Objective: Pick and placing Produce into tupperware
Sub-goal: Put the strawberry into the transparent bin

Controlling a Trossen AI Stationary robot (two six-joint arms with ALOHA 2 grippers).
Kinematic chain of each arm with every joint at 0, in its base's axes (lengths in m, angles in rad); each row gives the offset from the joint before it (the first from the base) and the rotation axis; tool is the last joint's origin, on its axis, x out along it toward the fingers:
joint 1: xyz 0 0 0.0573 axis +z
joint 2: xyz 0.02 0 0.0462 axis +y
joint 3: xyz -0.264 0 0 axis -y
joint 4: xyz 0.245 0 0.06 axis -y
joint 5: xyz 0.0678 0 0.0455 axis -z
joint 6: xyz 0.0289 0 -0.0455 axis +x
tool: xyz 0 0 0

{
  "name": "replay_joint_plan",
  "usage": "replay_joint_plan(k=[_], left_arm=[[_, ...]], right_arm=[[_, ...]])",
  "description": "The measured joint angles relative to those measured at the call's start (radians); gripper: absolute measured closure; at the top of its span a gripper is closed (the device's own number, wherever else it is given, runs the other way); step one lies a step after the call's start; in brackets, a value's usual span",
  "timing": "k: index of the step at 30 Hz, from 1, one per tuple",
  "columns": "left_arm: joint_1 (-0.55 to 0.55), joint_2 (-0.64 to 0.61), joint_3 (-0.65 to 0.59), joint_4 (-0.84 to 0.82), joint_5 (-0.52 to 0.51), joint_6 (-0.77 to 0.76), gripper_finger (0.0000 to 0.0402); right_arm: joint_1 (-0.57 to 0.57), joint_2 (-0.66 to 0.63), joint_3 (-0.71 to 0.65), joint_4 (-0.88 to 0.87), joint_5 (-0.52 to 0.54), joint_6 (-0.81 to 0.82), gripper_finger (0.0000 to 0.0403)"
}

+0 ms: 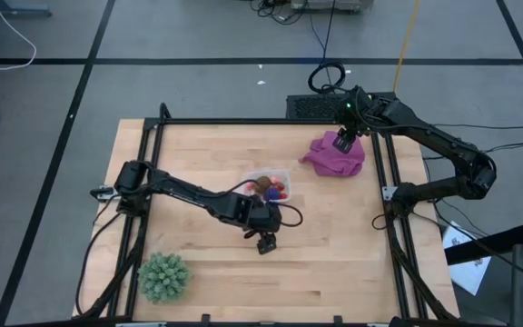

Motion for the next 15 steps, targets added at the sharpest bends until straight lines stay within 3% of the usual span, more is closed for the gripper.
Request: replay_joint_plan(k=[15], left_arm=[[0.012, 0.080, 0.000, 0.085, -0.076, -0.007, 0.0062]], right_arm=[[0.007, 0.000, 0.000, 0.001, -0.082, 0.000, 0.0234]])
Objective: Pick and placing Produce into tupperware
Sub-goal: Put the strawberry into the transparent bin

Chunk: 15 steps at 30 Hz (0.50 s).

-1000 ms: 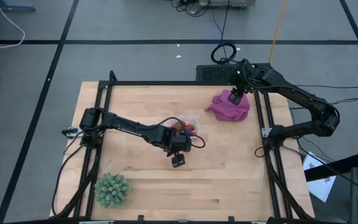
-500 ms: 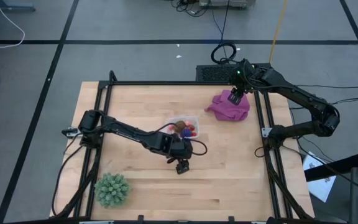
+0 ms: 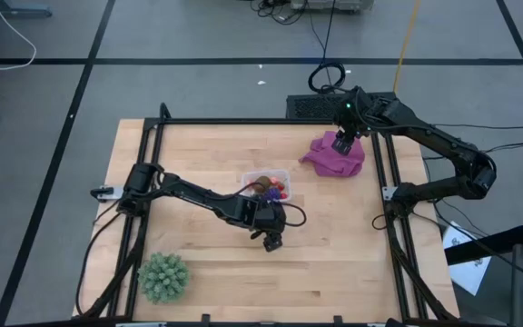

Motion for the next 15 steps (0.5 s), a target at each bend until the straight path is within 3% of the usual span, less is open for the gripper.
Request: replay_joint_plan(k=[4, 15], left_arm=[[0.002, 0.000, 0.000, -0.024, -0.058, 0.003, 0.0062], [0.002, -0.001, 0.000, -0.036, -0.066, 0.002, 0.0062]], right_arm=[[0.005, 0.000, 0.000, 0.000, 0.000, 0.000, 0.0234], [0.013, 0.000, 0.000, 0.000, 0.000, 0.000, 0.0234]])
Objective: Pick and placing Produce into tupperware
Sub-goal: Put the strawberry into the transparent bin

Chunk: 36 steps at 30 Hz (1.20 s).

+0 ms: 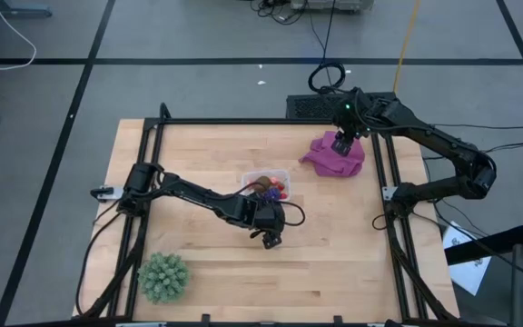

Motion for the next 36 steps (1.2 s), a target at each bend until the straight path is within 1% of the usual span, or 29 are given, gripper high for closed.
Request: replay_joint_plan(k=[11, 14, 19, 36], left_arm=[[0.003, 0.000, 0.000, -0.012, -0.053, 0.006, 0.0062], [0.005, 0.007, 0.000, -0.005, -0.052, 0.005, 0.0062], [0.011, 0.033, 0.001, -0.004, -0.013, 0.004, 0.0062], [0.037, 0.067, 0.000, 0.019, -0.008, 0.015, 0.0062]], right_arm=[[0.000, 0.000, 0.000, 0.000, 0.000, 0.000, 0.0234], [0.000, 0.000, 0.000, 0.000, 0.000, 0.000, 0.0234], [0.000, 0.000, 0.000, -0.001, 0.001, 0.000, 0.0234], [0.000, 0.000, 0.000, 0.000, 0.001, 0.000, 0.0234]])
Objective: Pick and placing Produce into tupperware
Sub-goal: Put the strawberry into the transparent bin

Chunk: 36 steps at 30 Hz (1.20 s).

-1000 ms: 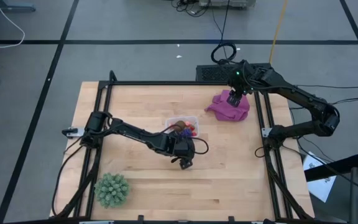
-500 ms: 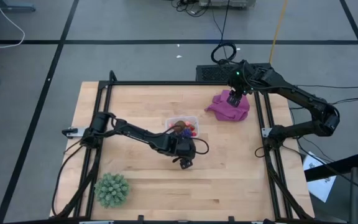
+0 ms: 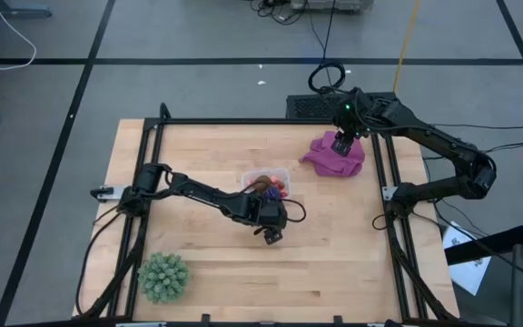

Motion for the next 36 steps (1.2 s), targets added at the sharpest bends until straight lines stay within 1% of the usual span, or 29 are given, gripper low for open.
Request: replay_joint_plan(k=[12, 14, 16, 20, 25, 29, 36], left_arm=[[0.005, 0.013, 0.000, 0.027, 0.033, 0.013, 0.0063], [0.005, 0.013, 0.000, 0.026, 0.034, 0.013, 0.0068], [0.005, 0.013, 0.000, 0.037, 0.035, 0.014, 0.0080], [0.005, 0.013, 0.000, 0.047, 0.060, 0.016, 0.0119], [0.005, 0.013, 0.000, 0.051, 0.062, 0.016, 0.0164], [0.005, 0.013, 0.000, 0.054, 0.084, 0.020, 0.0188], [-0.002, 0.013, 0.000, 0.055, 0.088, 0.018, 0.0228]], right_arm=[[0.000, 0.000, 0.000, 0.000, 0.000, 0.000, 0.0234], [0.000, 0.000, 0.000, 0.000, 0.000, 0.000, 0.0234], [0.000, 0.000, 0.000, 0.000, 0.000, 0.000, 0.0234], [0.000, 0.000, 0.000, 0.000, 0.000, 0.000, 0.0234], [0.000, 0.000, 0.000, 0.000, 0.000, 0.000, 0.0234], [0.000, 0.000, 0.000, 0.000, 0.000, 0.000, 0.0234], [0.000, 0.000, 0.000, 0.000, 0.000, 0.000, 0.0234]])
